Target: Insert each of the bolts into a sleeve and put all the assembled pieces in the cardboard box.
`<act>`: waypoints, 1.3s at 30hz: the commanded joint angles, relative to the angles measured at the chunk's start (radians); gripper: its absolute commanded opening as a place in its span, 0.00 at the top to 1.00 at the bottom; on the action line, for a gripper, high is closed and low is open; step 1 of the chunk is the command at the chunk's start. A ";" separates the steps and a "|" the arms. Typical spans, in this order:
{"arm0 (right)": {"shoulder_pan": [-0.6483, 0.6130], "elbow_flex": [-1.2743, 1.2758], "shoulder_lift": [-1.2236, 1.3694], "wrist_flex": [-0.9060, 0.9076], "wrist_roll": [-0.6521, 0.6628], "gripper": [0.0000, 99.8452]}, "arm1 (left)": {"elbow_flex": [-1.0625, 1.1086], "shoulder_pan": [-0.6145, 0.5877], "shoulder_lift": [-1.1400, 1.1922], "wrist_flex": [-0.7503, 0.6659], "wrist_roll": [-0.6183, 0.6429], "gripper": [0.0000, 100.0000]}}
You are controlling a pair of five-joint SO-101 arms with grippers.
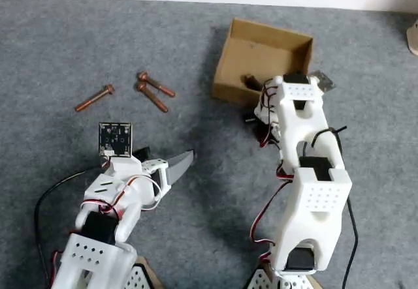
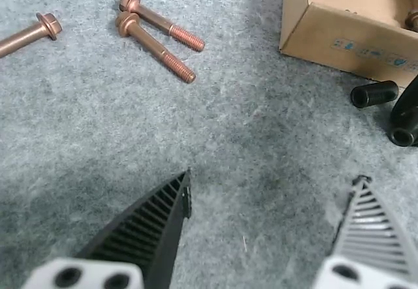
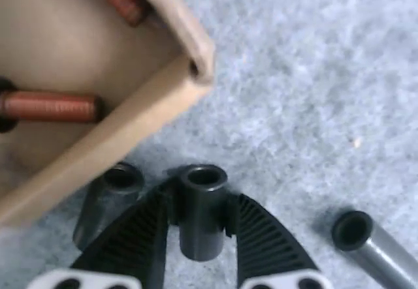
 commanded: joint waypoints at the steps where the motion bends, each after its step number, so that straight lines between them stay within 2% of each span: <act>1: 0.002 -0.042 -0.021 0.084 0.063 1.00 | -0.021 -0.053 -0.008 -0.015 -0.006 0.65; 4: -0.065 -0.070 -0.042 0.199 0.080 1.00 | -0.058 -0.101 -0.008 -0.011 -0.003 0.65; 7: -0.124 -0.094 -0.084 0.269 0.080 1.00 | -0.105 -0.108 -0.008 0.066 -0.003 0.65; 10: -0.168 -0.094 -0.136 0.295 0.080 1.00 | -0.160 -0.110 -0.007 0.147 -0.002 0.65; 15: -0.208 -0.028 -0.225 0.300 0.098 1.00 | -0.211 -0.174 -0.005 0.169 -0.005 0.65; 21: -0.242 0.209 -0.323 0.096 0.163 1.00 | -0.326 -0.246 0.084 0.213 -0.003 0.65; 29: -0.254 0.527 -0.565 -0.174 0.193 1.00 | -0.584 -0.268 0.522 0.221 0.000 0.65; 39: -0.246 0.819 -0.891 -0.410 0.193 1.00 | -0.888 -0.266 0.977 0.226 0.115 0.65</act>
